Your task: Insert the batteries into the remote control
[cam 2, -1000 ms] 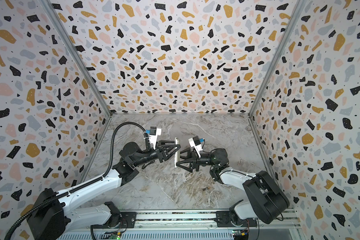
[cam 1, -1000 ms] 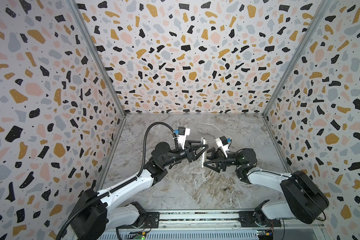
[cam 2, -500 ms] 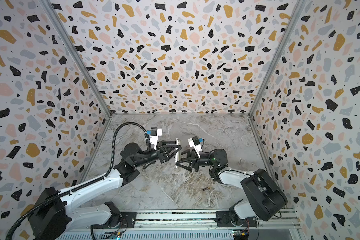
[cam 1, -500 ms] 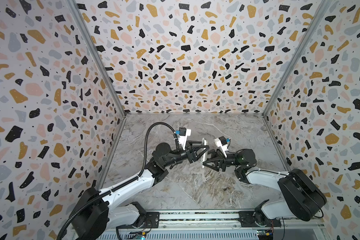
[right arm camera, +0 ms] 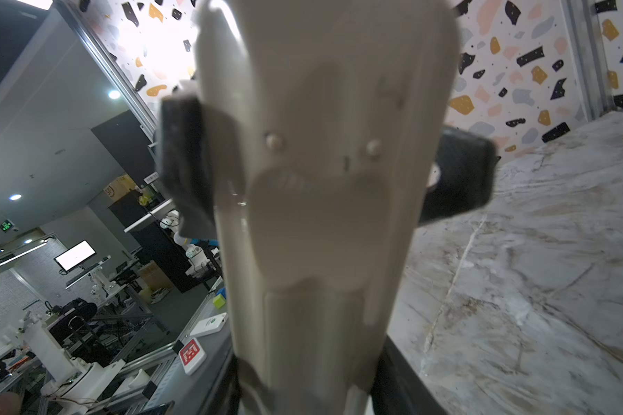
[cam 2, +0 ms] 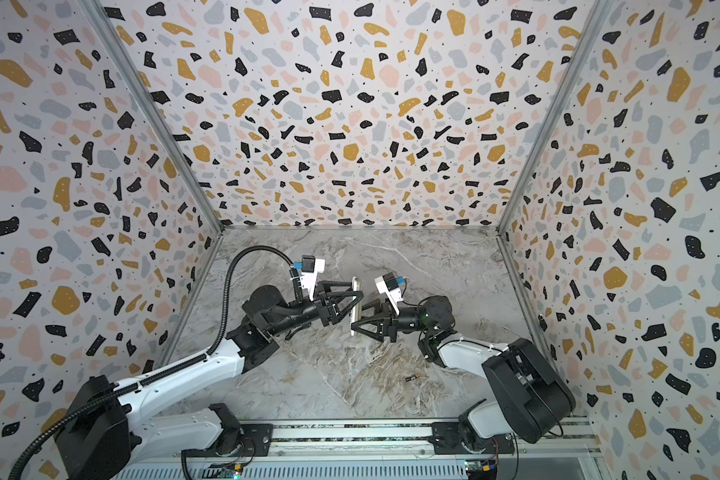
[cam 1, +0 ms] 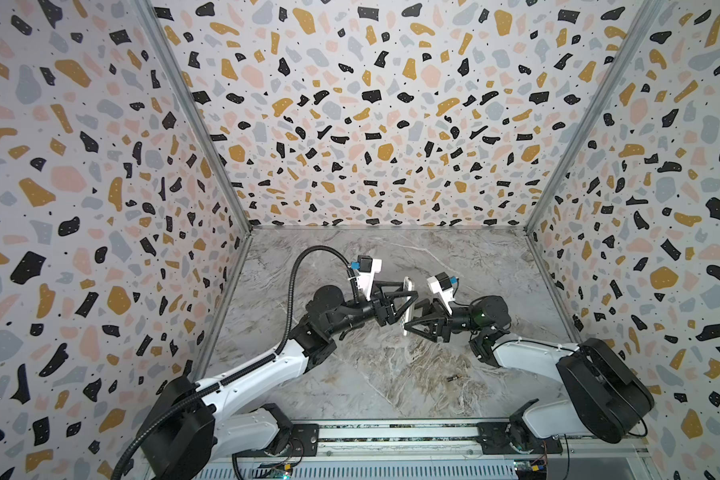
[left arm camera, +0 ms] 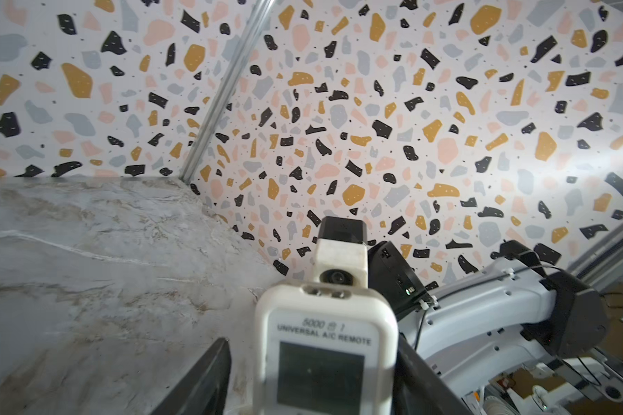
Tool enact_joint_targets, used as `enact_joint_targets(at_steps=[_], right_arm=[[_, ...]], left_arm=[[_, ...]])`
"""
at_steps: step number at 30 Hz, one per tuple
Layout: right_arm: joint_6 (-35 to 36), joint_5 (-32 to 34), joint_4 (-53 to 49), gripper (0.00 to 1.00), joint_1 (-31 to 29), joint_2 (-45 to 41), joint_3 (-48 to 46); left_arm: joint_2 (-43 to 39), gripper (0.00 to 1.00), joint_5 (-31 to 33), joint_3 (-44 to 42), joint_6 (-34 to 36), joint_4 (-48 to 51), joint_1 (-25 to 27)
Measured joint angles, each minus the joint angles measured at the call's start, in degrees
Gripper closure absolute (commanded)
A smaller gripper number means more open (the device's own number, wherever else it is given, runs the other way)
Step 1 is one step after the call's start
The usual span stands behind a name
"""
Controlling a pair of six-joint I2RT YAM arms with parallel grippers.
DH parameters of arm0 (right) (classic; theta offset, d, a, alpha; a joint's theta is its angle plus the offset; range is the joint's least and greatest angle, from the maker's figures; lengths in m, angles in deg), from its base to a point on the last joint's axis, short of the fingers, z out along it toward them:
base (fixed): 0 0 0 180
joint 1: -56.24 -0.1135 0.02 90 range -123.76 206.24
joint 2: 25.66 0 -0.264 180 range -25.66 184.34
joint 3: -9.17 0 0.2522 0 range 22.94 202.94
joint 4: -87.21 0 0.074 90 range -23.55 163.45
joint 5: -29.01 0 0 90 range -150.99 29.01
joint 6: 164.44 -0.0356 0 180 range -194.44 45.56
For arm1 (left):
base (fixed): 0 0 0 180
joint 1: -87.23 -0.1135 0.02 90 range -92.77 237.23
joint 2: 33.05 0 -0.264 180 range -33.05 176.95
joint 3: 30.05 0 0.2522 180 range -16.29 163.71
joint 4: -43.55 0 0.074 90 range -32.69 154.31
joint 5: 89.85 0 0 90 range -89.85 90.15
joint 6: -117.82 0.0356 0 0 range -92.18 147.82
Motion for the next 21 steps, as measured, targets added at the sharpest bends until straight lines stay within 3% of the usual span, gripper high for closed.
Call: enact_joint_targets(at_steps=[4,11,21], right_arm=[[9.0,4.4,-13.7,0.87,0.2,-4.2,0.4],[23.9,17.4,-36.3,0.92,0.1,-7.9,4.3],[33.1,31.8,-49.9,0.92,-1.9,-7.6,4.8]], left_arm=[[-1.2,0.15,4.9,0.4,2.5,6.9,0.0],[-4.0,0.28,13.3,3.6,7.9,19.1,0.1],[0.3,0.41,20.4,4.7,8.7,21.9,3.7]])
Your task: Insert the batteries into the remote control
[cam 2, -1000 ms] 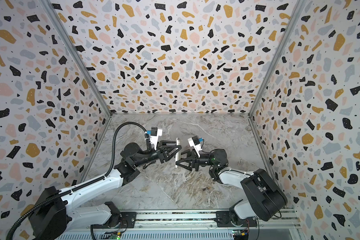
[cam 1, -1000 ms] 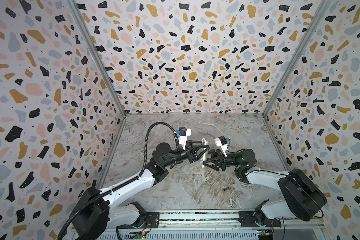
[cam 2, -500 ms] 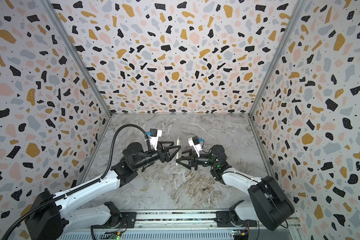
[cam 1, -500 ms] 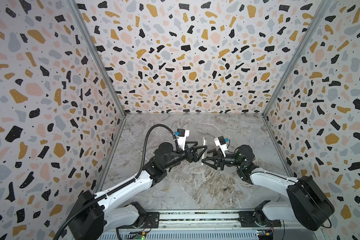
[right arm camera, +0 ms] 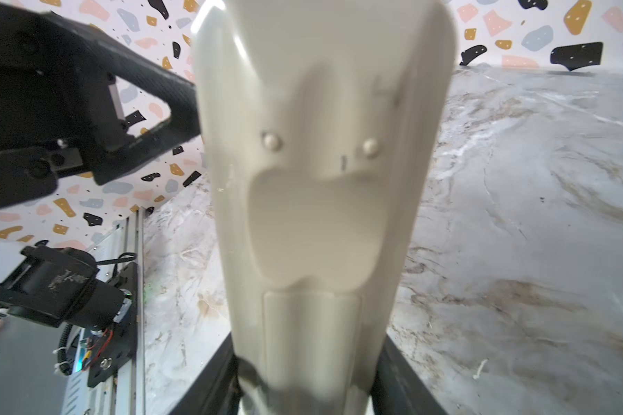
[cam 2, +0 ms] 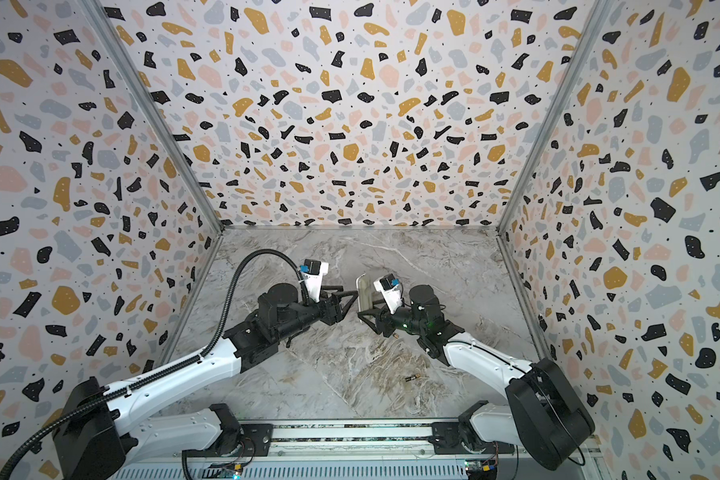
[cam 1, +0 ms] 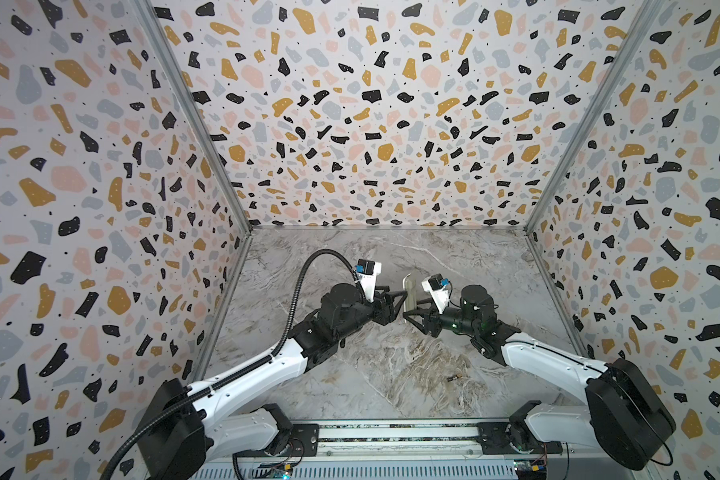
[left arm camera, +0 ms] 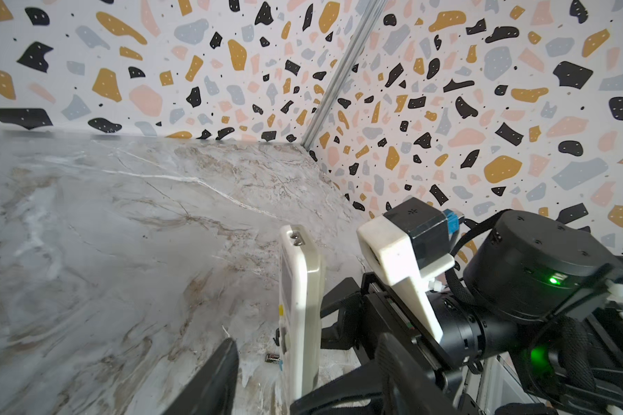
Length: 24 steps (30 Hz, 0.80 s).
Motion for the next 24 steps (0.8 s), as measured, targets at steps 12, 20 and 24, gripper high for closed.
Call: enact_joint_targets(at_steps=[12,20,24], right_arm=[[3.1,5.9,-2.7,0.93,-1.5,0.0,0.2],[3.9,7.0,-3.4,0.93,-1.9,0.0,0.4],[4.1,7.3,-3.5,0.93,-1.9,0.0,0.4]], left_arm=[[8.5,0.51,1.9,3.1,-2.0,-4.6,1.7],[12.5,0.57,2.9,5.0,-3.4,-7.0,1.9],[13.4,0.59,3.0,5.0,-3.8,-7.1,1.9]])
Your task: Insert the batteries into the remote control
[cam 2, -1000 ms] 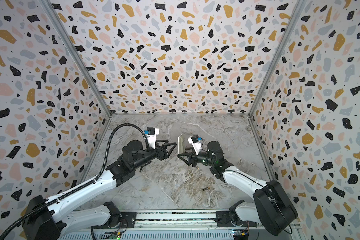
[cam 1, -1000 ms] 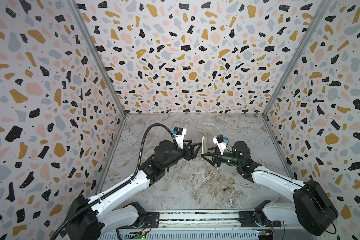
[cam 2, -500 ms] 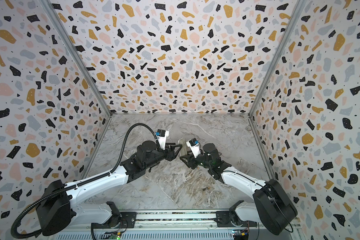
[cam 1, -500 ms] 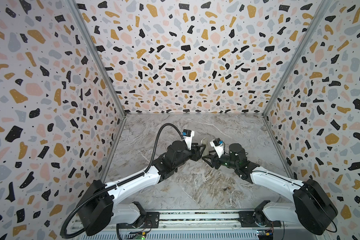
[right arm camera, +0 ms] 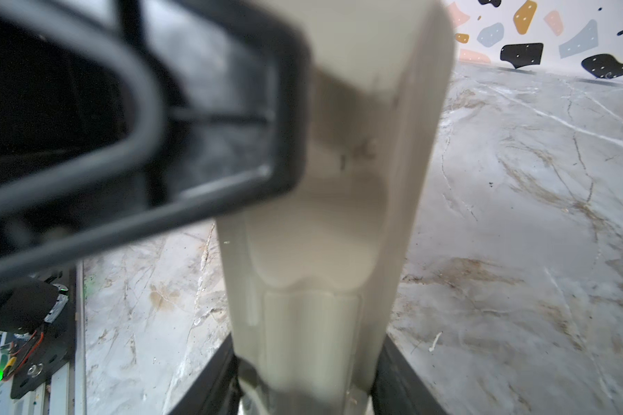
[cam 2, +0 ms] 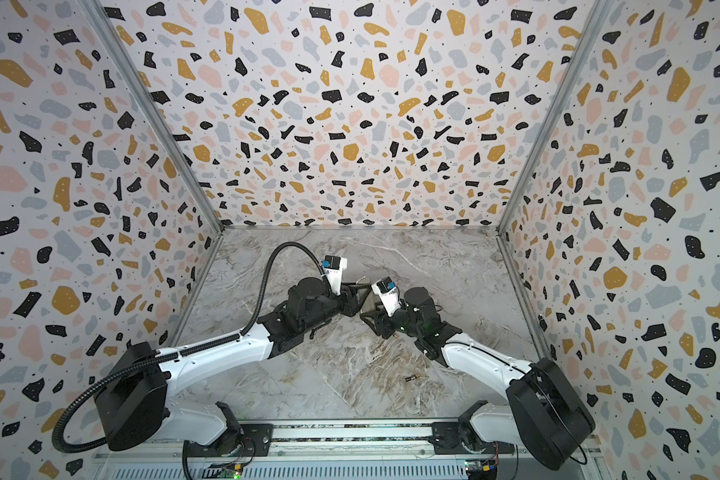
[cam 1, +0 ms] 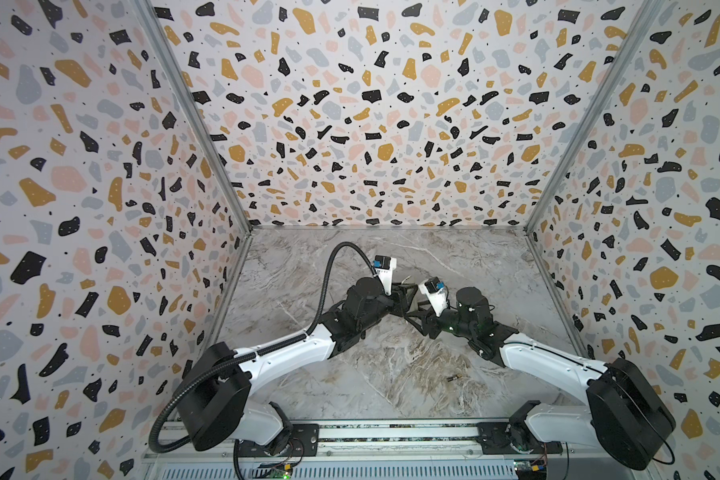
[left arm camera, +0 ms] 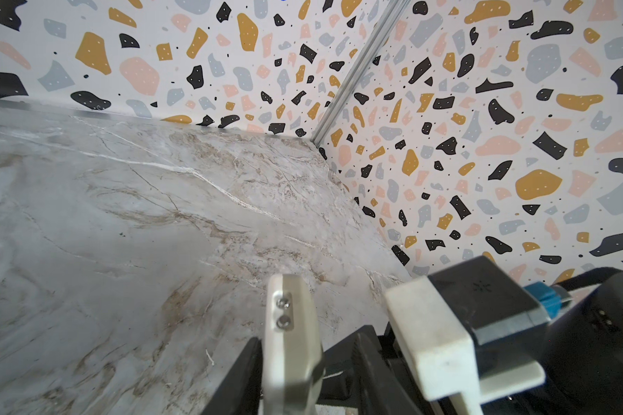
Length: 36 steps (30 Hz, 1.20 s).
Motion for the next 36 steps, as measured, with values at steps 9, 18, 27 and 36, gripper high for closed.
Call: enact_joint_targets(at_steps=[9,18,27,36], right_arm=[[0.0,0.2,0.0,0.93,-0.3,0.0,0.0],[0.2,0.8,-0.4,0.93,-0.5,0.0,0.0],[0.2,1.7,-0.4,0.81,-0.6,0.0,0.0],[2.0,2.7,-0.1,0.16,-2.3,-0.6,0.0]], left_arm=[[2.0,0.64,1.0,0.0,-0.3,-0.2,0.0],[2.6,0.75,1.7,0.3,0.0,-0.5,0.3],[3.1,0.95,1.8,1.1,1.1,0.4,0.3],[3.0,1.0,-0.9,1.1,0.9,2.2,-1.2]])
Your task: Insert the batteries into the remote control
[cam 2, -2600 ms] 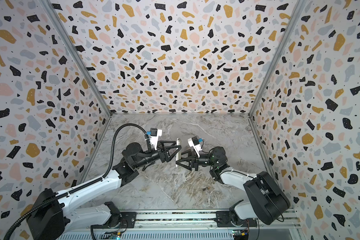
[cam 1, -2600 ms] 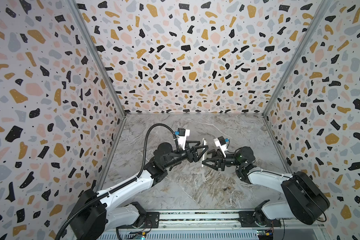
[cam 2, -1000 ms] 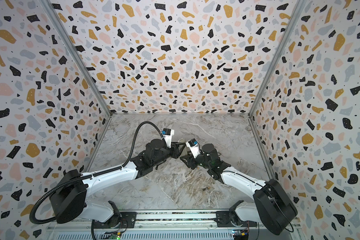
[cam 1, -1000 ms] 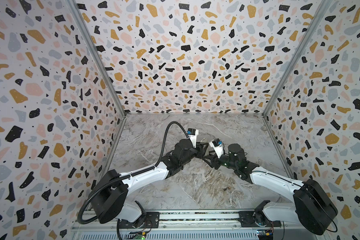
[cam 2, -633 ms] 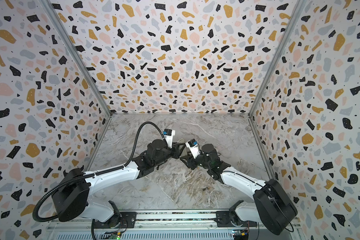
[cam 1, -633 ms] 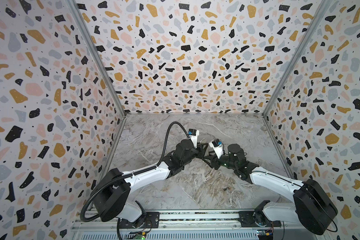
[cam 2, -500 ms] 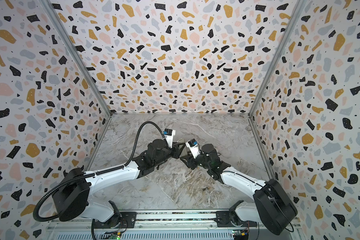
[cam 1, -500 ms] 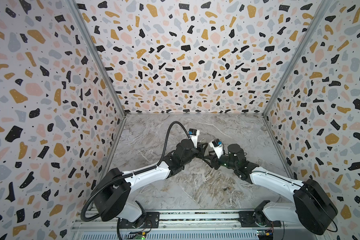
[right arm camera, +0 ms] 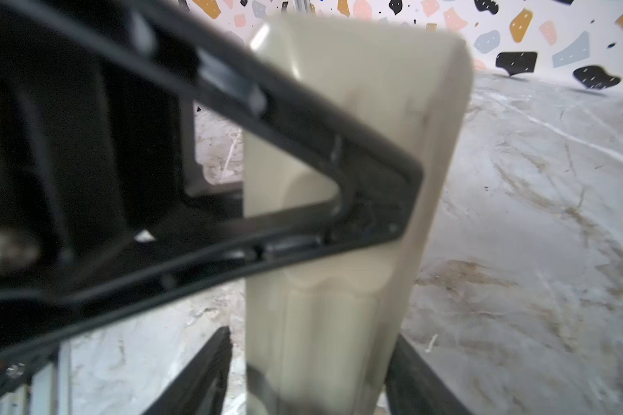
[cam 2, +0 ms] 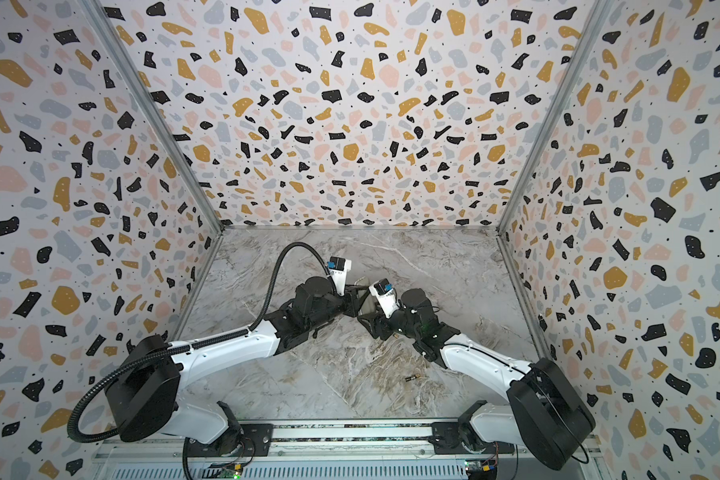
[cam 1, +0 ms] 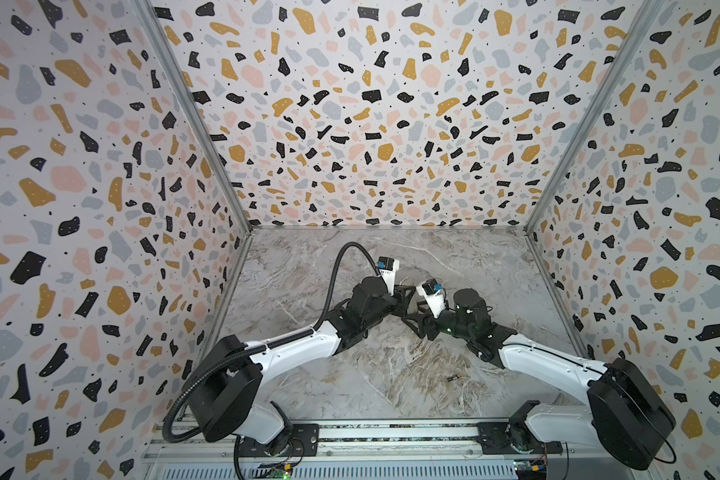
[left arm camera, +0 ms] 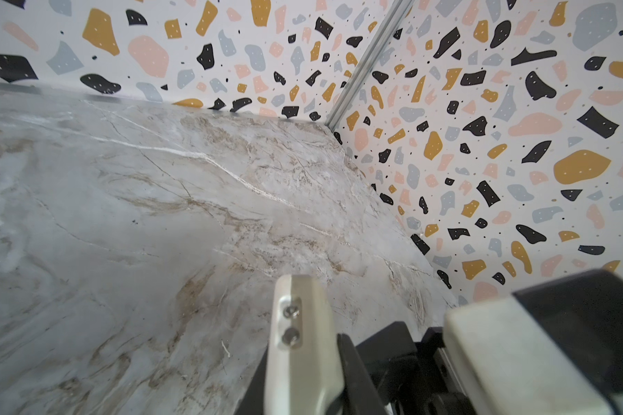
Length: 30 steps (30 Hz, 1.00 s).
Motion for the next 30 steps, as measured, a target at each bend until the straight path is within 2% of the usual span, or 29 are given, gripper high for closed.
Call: enact_joint_targets(at_steps=[3,15,22,30], right_arm=[[1.2,0.4,0.3,0.11,-0.6,-2.0,0.0],[10.8,0.5,6.8,0.13,-3.2,-12.9,-8.1],[19.5,3.9,6.7,0.18,-11.6,-11.3,-8.4],[28.3,13.2,6.0,0.35,-24.3,-4.3,-8.4]], left_arm=[[-0.5,1.0,-3.2,-0.1,-0.2,2.2,-2.3],[-11.5,1.0,-17.9,-9.7,1.2,11.6,-12.9],[-12.9,1.0,-25.6,-13.9,3.4,17.5,-15.0],[-10.7,1.0,-31.6,-17.4,5.3,20.5,-15.4]])
